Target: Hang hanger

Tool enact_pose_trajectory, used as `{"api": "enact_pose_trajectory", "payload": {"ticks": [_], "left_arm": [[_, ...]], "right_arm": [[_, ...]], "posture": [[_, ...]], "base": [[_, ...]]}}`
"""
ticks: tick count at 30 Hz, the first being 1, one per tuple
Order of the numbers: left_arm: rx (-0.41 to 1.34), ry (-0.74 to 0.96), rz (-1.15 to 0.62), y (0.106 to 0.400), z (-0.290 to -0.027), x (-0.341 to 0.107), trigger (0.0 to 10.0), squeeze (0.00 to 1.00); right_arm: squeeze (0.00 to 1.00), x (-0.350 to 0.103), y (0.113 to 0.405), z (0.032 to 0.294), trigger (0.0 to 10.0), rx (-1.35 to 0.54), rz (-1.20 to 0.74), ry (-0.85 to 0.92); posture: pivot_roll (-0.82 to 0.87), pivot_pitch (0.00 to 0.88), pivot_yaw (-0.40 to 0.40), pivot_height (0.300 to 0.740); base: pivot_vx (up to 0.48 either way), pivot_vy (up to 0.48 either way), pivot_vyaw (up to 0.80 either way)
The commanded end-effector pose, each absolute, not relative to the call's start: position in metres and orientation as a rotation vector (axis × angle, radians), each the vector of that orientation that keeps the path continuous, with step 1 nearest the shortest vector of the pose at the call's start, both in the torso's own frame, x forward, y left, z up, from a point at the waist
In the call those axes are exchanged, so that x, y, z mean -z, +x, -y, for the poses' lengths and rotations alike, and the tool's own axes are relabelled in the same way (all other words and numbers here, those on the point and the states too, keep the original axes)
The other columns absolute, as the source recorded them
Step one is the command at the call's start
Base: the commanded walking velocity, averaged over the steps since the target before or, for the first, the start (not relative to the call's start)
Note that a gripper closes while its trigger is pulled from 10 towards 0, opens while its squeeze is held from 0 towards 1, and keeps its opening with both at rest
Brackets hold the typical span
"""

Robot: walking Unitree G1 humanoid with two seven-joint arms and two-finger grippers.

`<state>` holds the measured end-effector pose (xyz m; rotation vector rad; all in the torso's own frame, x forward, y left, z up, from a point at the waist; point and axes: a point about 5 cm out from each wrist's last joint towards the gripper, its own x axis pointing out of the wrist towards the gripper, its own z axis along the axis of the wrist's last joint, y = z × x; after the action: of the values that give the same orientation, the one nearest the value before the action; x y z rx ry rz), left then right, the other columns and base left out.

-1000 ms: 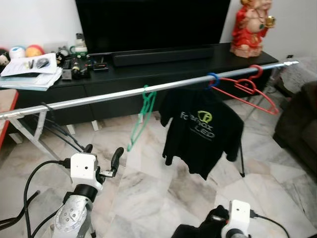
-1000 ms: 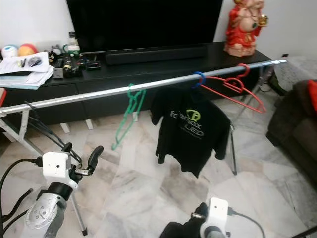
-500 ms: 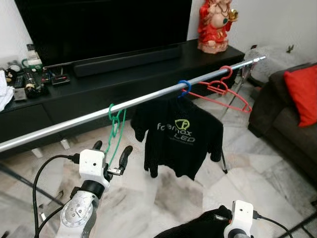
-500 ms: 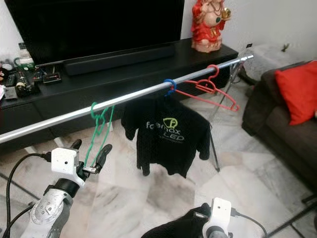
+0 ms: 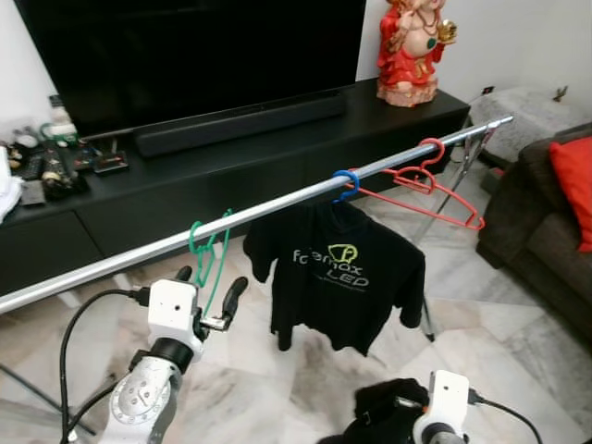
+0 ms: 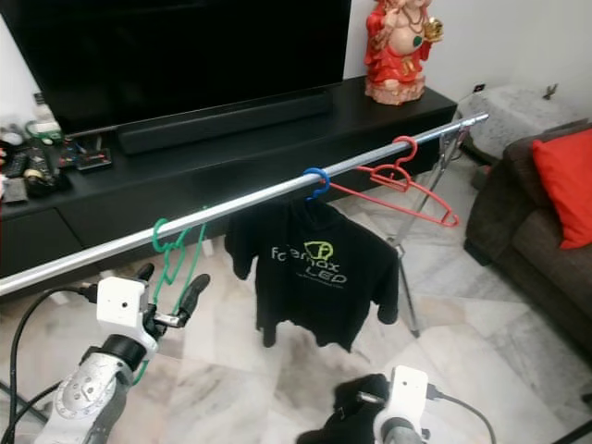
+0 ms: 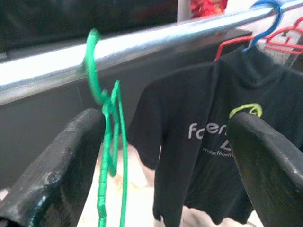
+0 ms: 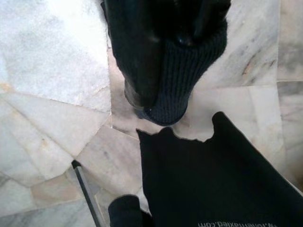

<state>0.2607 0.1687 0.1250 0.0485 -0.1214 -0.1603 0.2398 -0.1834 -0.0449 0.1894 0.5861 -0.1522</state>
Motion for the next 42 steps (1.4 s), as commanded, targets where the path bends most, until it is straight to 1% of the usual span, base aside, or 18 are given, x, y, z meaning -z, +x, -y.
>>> {"api": "enact_pose_trajectory", "payload": {"ticks": [1,7,13,16,19,22,25,27,29,31,35,39,42], "left_arm": [[0.147,0.054,0.092,0.258,-0.174,-0.121,10.0,0.0],[0.149,0.103,0.041,0.261,-0.176,-0.121,10.0,0.0],[0.151,0.141,0.045,0.267,-0.178,-0.133,10.0,0.0],[0.121,0.181,0.013,0.272,-0.183,-0.135,10.0,0.0],[0.084,0.186,-0.021,0.277,-0.189,-0.138,10.0,0.0],[0.079,0.239,-0.067,0.284,-0.192,-0.14,10.0,0.0],[0.059,0.249,-0.097,0.29,-0.195,-0.142,10.0,0.0],[0.032,0.222,-0.106,0.294,-0.198,-0.143,10.0,0.0],[0.034,0.21,-0.108,0.297,-0.198,-0.144,10.0,0.0],[0.083,0.214,-0.112,0.301,-0.191,-0.146,10.0,0.0],[0.111,0.23,-0.14,0.305,-0.187,-0.144,10.0,0.0],[0.115,0.258,-0.167,0.311,-0.184,-0.143,10.0,0.0],[0.082,0.299,-0.206,0.318,-0.183,-0.139,10.0,0.0]], "right_arm": [[0.0,0.046,0.239,0.177,10.0,0.137,-0.596,0.196],[0.0,0.046,0.239,0.175,10.0,0.13,-0.596,0.19],[0.0,0.046,0.239,0.175,10.0,0.126,-0.597,0.185],[0.0,0.047,0.239,0.175,10.0,0.123,-0.599,0.181],[0.0,0.047,0.239,0.175,10.0,0.121,-0.6,0.18],[0.0,0.047,0.238,0.174,10.0,0.119,-0.603,0.178],[0.0,0.048,0.238,0.174,10.0,0.122,-0.605,0.179],[0.0,0.048,0.238,0.173,10.0,0.123,-0.606,0.182],[0.0,0.048,0.237,0.172,10.0,0.125,-0.607,0.185],[0.0,0.049,0.237,0.172,10.0,0.128,-0.608,0.187],[0.0,0.049,0.236,0.172,10.0,0.133,-0.611,0.19],[0.0,0.049,0.237,0.171,10.0,0.136,-0.61,0.194],[0.0,0.049,0.237,0.17,10.0,0.133,-0.609,0.194]], "posture": [[0.07,0.123,0.001,0.74],[0.07,0.123,0.001,0.74],[0.07,0.118,0.0,0.74],[0.07,0.118,0.001,0.74],[0.07,0.117,0.002,0.74],[0.07,0.114,0.008,0.74],[0.07,0.111,0.015,0.74],[0.06,0.108,0.02,0.74],[0.06,0.106,0.022,0.74],[0.06,0.103,0.026,0.74],[0.06,0.096,0.033,0.74],[0.06,0.094,0.035,0.74],[0.06,0.094,0.038,0.74]], "base": [[0.0,0.0,0.0],[0.0,0.0,0.0],[0.0,0.0,0.0],[0.0,0.0,0.0],[0.0,0.0,0.0],[0.0,0.0,0.0],[0.0,0.0,0.0],[0.0,0.0,0.0],[0.0,0.0,0.0],[0.0,0.0,0.0],[0.0,0.0,0.0],[0.0,0.0,0.0],[0.0,0.0,0.0]]}}
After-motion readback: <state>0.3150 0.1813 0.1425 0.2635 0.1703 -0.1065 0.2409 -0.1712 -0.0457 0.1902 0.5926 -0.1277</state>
